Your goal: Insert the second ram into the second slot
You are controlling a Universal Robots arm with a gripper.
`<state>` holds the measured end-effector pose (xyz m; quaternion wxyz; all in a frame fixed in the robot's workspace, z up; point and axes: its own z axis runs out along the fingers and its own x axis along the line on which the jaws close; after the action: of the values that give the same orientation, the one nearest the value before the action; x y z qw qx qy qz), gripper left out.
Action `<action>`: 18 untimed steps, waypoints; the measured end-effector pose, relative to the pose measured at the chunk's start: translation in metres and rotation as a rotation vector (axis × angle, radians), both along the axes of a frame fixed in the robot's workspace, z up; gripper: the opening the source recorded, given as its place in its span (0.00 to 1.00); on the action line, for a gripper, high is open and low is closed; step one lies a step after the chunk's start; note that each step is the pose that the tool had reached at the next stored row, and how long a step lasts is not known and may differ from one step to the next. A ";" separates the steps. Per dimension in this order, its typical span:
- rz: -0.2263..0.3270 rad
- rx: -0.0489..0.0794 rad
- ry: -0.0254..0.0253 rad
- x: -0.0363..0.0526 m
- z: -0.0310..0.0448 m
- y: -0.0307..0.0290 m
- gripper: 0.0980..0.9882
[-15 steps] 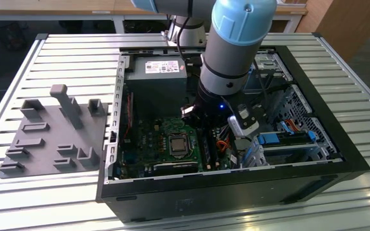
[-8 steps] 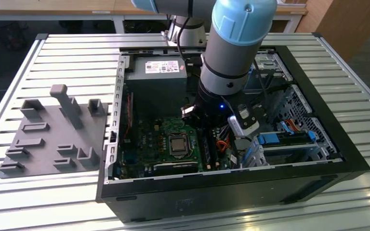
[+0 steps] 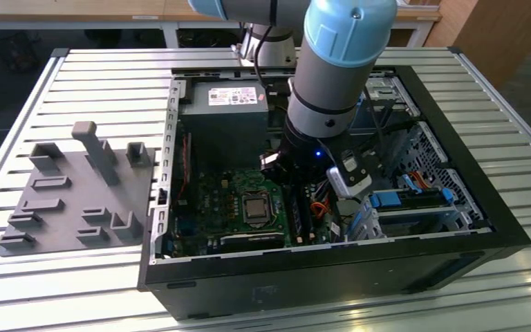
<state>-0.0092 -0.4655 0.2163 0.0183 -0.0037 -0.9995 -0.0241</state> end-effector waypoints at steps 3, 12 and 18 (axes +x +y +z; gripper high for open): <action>0.000 0.000 -0.0001 0.0000 -0.0010 0.0000 0.04; 0.000 0.000 -0.0001 0.0000 -0.0027 0.0000 0.04; -0.002 0.000 -0.0001 0.0000 -0.0005 0.0000 0.04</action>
<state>-0.0092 -0.4656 0.2158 0.0182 -0.0044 -0.9995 -0.0241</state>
